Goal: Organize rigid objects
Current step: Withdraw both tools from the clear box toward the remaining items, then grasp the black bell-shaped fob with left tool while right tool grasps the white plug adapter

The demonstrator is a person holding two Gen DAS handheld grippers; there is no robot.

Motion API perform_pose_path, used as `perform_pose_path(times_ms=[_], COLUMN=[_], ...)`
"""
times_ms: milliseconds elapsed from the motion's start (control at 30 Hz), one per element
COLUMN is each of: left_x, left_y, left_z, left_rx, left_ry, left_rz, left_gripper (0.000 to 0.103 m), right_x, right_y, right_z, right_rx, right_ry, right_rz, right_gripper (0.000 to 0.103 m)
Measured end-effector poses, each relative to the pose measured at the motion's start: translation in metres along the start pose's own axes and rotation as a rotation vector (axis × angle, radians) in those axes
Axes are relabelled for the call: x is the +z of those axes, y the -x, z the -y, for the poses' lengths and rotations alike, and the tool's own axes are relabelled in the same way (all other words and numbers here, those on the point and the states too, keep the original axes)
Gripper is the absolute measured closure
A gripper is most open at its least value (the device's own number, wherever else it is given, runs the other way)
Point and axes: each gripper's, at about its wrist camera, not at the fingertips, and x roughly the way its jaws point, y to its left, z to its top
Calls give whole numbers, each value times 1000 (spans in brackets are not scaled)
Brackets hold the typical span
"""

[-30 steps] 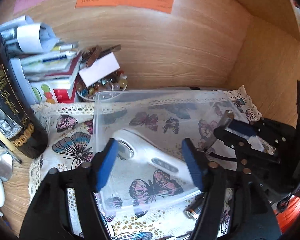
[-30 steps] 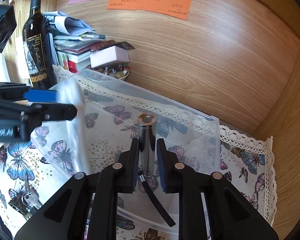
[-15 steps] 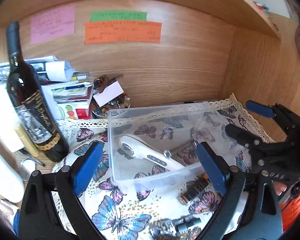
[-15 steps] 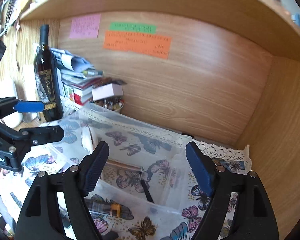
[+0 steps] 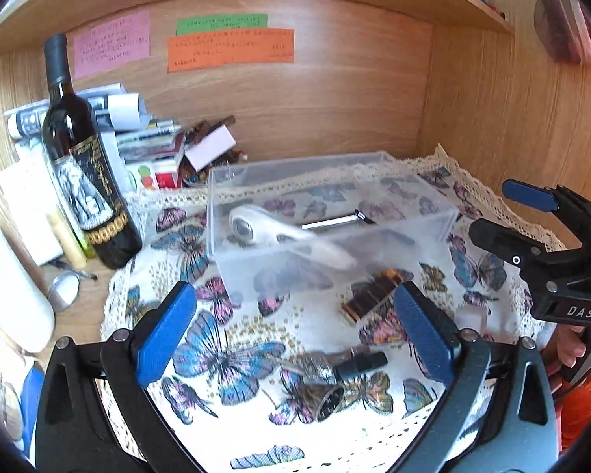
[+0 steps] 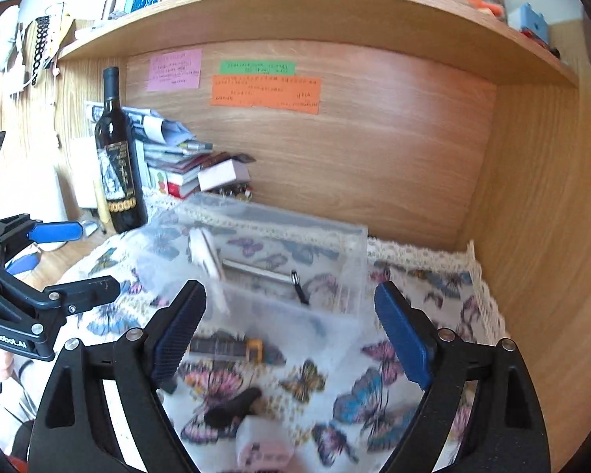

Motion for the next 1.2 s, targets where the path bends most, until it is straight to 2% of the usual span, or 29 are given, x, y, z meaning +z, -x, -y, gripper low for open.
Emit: perform_pose_path(times_ms=[267, 433, 533, 633, 767, 867, 900, 1000, 1200], left_x=[-36, -55, -60, -63, -68, -73, -73, -72, -64], left_y=[-10, -13, -14, -19, -29, -33, -32, -29, -20], left_z=[3, 5, 6, 7, 9, 7, 7, 2, -4], left_rx=[10, 6, -5, -42, -57, -75, -70, -92, -63], left_ry=[18, 40, 54, 84, 105, 124, 123, 144, 137], left_rz=[-90, -98, -105, -125, -160, -170, -165, -159, -123], left_gripper=[1, 2, 17, 23, 39, 57, 68, 68, 69], right_x=[-39, -61, -74, -82, -86, -87, -87, -84, -71], right_y=[2, -5, -11, -16, -21, -23, -23, -20, -13], right_z=[-5, -2, 1, 2, 2, 2, 3, 7, 15], right_rx=[-1, 23, 35, 50, 69, 78, 82, 57, 29], right_ry=[-33, -83, -110, -129, -145, -154, -160, -165, -170], right_rz=[-85, -143, -182, -210, -239, -249, -250, -233, -182], right_gripper=[17, 17, 18, 21, 42, 60, 66, 67, 67])
